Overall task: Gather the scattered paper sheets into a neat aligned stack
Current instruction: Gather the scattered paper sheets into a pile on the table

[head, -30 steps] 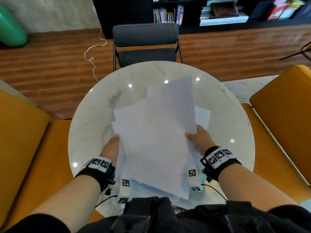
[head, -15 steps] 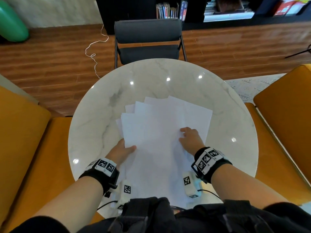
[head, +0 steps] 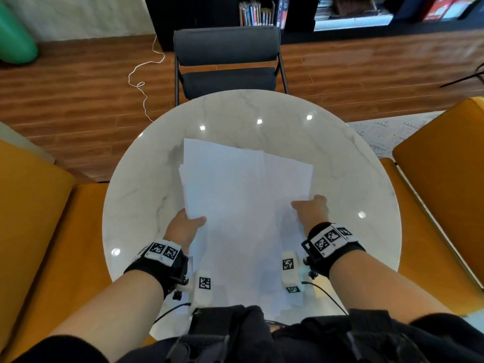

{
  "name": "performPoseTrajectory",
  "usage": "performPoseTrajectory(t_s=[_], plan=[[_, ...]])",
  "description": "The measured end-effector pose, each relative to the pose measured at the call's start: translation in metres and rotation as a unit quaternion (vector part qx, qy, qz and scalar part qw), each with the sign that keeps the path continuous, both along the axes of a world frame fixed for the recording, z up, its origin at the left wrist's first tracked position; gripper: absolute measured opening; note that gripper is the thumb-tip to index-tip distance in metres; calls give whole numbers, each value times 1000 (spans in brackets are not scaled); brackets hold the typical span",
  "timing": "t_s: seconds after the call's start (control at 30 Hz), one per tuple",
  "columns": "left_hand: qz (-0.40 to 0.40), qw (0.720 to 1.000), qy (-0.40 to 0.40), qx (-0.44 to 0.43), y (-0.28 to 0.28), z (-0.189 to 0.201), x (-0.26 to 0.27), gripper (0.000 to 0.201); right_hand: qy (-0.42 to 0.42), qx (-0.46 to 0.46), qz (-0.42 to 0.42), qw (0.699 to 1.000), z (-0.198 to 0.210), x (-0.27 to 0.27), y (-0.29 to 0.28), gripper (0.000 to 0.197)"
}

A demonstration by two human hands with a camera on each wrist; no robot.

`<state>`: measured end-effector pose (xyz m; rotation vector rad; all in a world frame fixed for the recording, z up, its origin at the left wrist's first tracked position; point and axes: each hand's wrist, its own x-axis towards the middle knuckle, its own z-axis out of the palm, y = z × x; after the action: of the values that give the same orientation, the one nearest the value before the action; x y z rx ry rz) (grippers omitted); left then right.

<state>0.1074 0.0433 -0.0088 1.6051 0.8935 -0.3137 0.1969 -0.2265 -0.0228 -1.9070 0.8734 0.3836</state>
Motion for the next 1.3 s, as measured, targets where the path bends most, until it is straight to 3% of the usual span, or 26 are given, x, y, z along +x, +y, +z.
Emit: performPoseTrajectory(t_s=[0.1, 0.2, 0.27, 0.4, 0.47, 0.57, 0.73, 0.9, 1.0, 1.07, 1.2, 1.3], plan=[[20, 999, -13, -35, -14, -2, 1, 38, 36, 30, 40, 998, -5, -1, 11, 67], [36, 999, 3, 11, -13, -7, 3, 48, 102, -148, 104, 978, 5, -5, 14, 57], [33, 999, 2, -23, -8, -16, 7, 48, 88, -194, 119, 970, 7, -10, 15, 52], [17, 998, 25, -58, -22, -3, 17, 29, 54, -128, 92, 986, 1, -19, 30, 64], [44, 998, 31, -28, -33, 7, 22, 48, 69, -52, 63, 994, -1, -17, 33, 69], [123, 989, 67, -49, -36, 15, 28, 76, 76, 37, 66, 994, -1, -13, 31, 70], [53, 993, 103, 5, -35, 0, 25, 70, 92, -31, 118, 988, 8, -13, 25, 74], [86, 989, 112, 50, -34, 9, 24, 66, 42, 48, 49, 997, 12, -6, 29, 77], [91, 987, 134, 13, -27, 3, 28, 73, 83, 120, 48, 988, 14, -1, 25, 66], [65, 991, 114, -5, -26, 2, 29, 62, 98, 128, 89, 983, 12, -5, 22, 58], [38, 991, 120, -42, -24, 1, 26, 62, 42, 83, 188, 978, 8, -12, 25, 50], [25, 993, 107, -51, -21, 1, 22, 62, -5, 121, 176, 977, 9, -13, 23, 41]])
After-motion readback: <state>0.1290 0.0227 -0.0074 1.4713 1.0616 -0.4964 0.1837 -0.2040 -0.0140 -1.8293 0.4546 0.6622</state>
